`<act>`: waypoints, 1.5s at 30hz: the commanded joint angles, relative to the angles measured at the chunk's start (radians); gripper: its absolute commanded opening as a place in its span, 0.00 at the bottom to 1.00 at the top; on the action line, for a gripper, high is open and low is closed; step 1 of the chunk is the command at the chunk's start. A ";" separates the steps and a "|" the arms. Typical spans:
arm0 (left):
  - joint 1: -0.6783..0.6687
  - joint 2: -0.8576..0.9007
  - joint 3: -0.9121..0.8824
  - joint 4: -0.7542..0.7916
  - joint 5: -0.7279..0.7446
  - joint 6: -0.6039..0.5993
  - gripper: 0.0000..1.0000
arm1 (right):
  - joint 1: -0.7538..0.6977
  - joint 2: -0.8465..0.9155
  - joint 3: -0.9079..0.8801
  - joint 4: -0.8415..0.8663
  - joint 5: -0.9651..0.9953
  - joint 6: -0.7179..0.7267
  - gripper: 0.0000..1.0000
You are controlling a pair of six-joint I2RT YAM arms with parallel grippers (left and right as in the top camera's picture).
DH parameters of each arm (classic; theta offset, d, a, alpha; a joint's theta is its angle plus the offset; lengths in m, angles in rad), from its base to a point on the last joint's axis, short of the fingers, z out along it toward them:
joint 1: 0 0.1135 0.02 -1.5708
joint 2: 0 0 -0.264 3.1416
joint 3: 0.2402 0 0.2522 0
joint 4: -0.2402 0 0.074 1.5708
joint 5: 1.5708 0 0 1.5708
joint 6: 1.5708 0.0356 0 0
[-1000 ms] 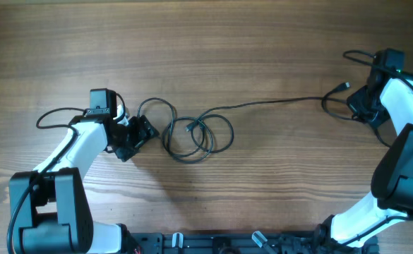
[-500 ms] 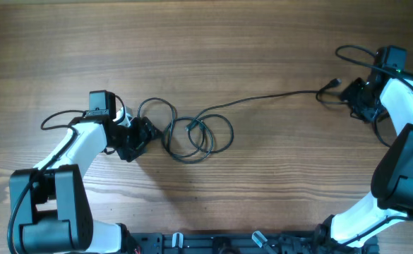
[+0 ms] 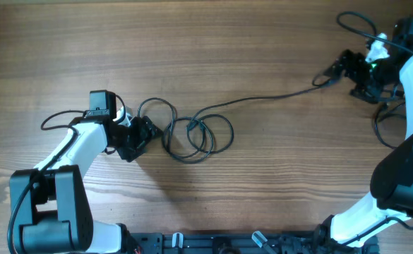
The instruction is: Untangle cables
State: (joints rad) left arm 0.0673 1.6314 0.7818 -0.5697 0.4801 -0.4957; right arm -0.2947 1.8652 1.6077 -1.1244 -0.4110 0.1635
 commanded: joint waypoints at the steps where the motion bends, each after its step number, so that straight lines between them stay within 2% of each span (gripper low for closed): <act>1: 0.002 0.045 -0.042 0.013 -0.129 0.009 0.78 | 0.034 -0.008 0.014 0.015 0.066 0.016 1.00; 2: 0.002 0.045 -0.042 0.013 -0.129 0.009 0.78 | 0.041 -0.008 0.014 0.016 0.224 0.131 1.00; 3: 0.002 0.045 -0.042 0.012 -0.129 0.009 0.79 | 0.046 -0.008 0.014 0.015 0.276 0.146 1.00; 4: 0.002 0.045 -0.042 0.009 -0.127 0.009 0.80 | 0.053 -0.008 0.014 0.020 0.250 0.102 1.00; 7: 0.002 0.045 -0.042 0.008 -0.102 0.009 0.82 | 0.068 -0.009 0.038 0.041 0.009 -0.023 1.00; 8: 0.002 0.045 -0.042 0.006 -0.100 0.009 0.83 | 0.079 -0.010 0.043 0.051 -0.188 -0.037 1.00; 9: 0.002 0.045 -0.042 0.006 -0.100 0.009 0.83 | 0.094 -0.010 0.043 0.050 -0.274 -0.052 1.00; 11: 0.002 0.045 -0.042 0.006 -0.100 0.009 0.82 | 0.156 -0.010 0.040 0.046 -0.319 -0.095 0.99; 14: 0.002 0.045 -0.042 0.006 -0.100 0.009 0.80 | 0.297 -0.008 0.033 0.060 -0.267 -0.081 0.88; 16: 0.002 0.045 -0.042 0.009 -0.102 0.009 0.76 | 0.422 -0.006 0.031 0.072 -0.230 -0.072 0.76; 17: 0.002 0.045 -0.042 0.010 -0.113 0.009 0.73 | 0.478 -0.006 0.025 0.085 -0.209 -0.056 0.75; 18: 0.002 0.045 -0.042 0.011 -0.129 0.009 0.67 | 0.536 -0.006 0.017 0.101 -0.173 -0.022 0.72; 19: 0.002 0.045 -0.042 0.011 -0.141 0.009 0.57 | 0.579 -0.003 0.009 0.118 -0.134 0.019 0.65; 20: 0.002 0.045 -0.042 0.013 -0.141 0.009 0.48 | 0.621 -0.003 -0.002 0.139 -0.100 0.066 0.64; 22: 0.002 0.045 -0.042 0.018 -0.135 0.009 0.16 | 0.730 -0.003 -0.055 0.233 -0.071 0.162 0.61; 24: 0.002 0.045 -0.042 0.018 -0.129 0.009 0.12 | 0.801 -0.002 -0.116 0.322 -0.067 0.226 0.57; 27: 0.000 0.045 -0.042 0.018 -0.129 0.009 0.17 | 0.872 0.000 -0.228 0.478 -0.068 0.333 0.50; 30: -0.020 0.045 -0.042 0.018 -0.126 0.010 0.31 | 0.937 0.011 -0.345 0.673 -0.094 0.384 0.48; 33: -0.054 0.045 -0.042 0.021 -0.126 0.010 0.35 | 0.999 0.017 -0.444 0.843 -0.060 0.446 0.44; 35: -0.073 0.045 -0.042 0.026 -0.126 0.010 0.36 | 1.028 0.023 -0.476 0.890 0.016 0.515 0.40; 40: -0.083 0.045 -0.042 0.033 -0.127 0.013 0.38 | 1.057 0.066 -0.504 0.903 0.113 0.576 0.40; 42: -0.083 0.045 -0.042 0.033 -0.127 0.013 0.38 | 1.057 0.099 -0.504 0.911 0.135 0.578 0.44; 45: -0.083 0.045 -0.042 0.034 -0.127 0.014 0.38 | 1.057 0.142 -0.504 0.963 0.148 0.577 0.45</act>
State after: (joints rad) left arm -0.0067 1.6436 0.7723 -0.5301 0.4126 -0.4915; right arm 0.7593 1.9587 1.1149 -0.1959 -0.3103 0.7185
